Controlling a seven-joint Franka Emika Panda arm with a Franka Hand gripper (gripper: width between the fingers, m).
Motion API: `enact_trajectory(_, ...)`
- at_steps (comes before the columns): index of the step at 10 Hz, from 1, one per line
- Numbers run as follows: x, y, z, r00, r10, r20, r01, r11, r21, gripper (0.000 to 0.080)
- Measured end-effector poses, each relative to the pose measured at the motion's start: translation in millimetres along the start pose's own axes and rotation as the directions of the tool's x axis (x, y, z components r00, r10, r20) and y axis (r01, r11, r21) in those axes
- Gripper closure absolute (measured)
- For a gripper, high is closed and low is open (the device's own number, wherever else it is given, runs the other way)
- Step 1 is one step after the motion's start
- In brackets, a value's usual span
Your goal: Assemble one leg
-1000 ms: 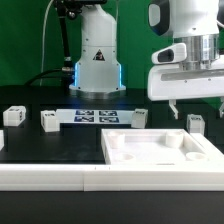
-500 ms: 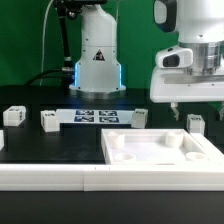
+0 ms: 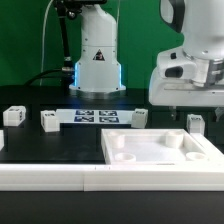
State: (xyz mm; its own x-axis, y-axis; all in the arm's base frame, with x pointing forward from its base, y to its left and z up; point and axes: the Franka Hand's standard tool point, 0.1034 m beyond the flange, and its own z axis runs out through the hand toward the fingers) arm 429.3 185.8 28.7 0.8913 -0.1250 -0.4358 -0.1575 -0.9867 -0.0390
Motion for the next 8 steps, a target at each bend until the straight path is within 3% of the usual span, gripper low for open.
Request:
enact_trajectory(3, 1.3, 2.0, 0.3, 0.990, 0.004, 0.142, -0.006, 1.000, 0.016, 0.0151)
enact_trajectory(7, -2.7, 1.7, 14.6, 0.930, 0.011, 0.369, -0.009, 1.000, -0.007, 0.0151)
enact_trajectory(8, 1.5, -2.2, 16.6, 0.934, 0.010, 0.358, -0.009, 1.000, -0.003, 0.0151)
